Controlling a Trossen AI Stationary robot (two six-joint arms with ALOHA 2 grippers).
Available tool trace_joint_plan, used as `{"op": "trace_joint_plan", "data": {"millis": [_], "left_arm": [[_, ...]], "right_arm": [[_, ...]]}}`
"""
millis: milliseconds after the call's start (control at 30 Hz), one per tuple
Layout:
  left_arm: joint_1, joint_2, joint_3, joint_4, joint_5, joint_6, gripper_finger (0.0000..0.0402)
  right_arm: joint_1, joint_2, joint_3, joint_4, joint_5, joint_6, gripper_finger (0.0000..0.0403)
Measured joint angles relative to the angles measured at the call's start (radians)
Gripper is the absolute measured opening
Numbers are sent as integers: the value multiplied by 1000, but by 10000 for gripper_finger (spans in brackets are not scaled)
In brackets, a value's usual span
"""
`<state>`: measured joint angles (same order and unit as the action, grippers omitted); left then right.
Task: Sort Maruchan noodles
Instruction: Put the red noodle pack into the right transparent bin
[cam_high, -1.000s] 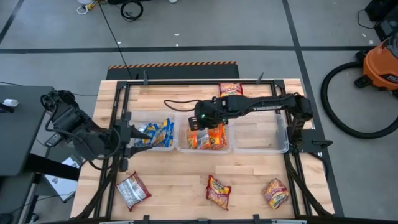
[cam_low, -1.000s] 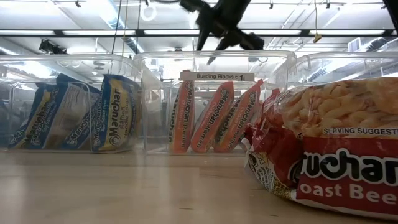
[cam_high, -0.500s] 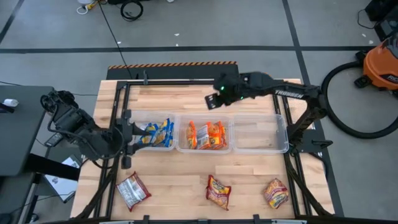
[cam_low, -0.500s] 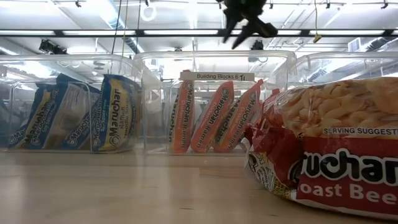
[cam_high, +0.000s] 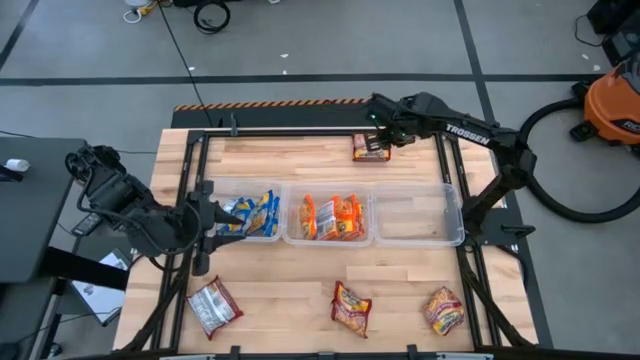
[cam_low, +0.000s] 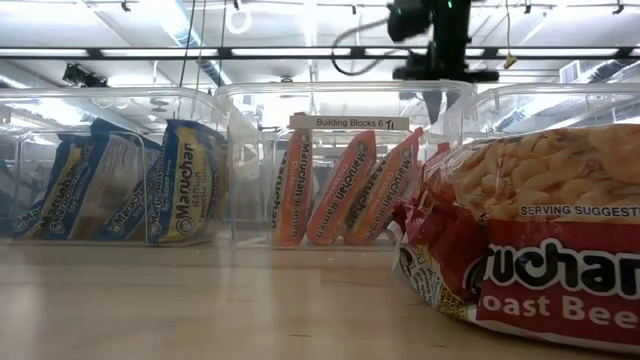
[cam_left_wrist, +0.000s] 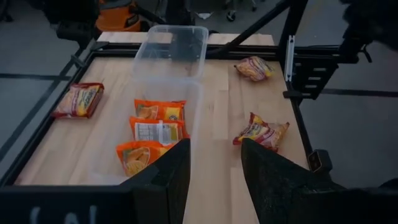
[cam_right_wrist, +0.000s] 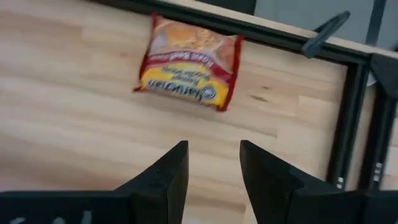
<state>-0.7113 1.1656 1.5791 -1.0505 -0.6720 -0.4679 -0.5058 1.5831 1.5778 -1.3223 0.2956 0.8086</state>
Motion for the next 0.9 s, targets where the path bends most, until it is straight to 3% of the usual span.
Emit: {"op": "trace_joint_plan", "data": {"millis": [233, 500, 667, 900], "left_arm": [[0, 0, 0, -3, -17, -32, 148], [2, 0, 0, 9, -192, 21, 148], [29, 0, 0, 35, -244, 34, 148], [118, 0, 0, 115, -271, 143, 148]], "right_arm": [[-152, -52, -256, 261, -51, 26, 151], [-318, -9, -414, 500, -160, -50, 151], [-406, 2, -497, 600, -234, -109, 151], [-521, 2, -625, 840, -449, -141, 147]]}}
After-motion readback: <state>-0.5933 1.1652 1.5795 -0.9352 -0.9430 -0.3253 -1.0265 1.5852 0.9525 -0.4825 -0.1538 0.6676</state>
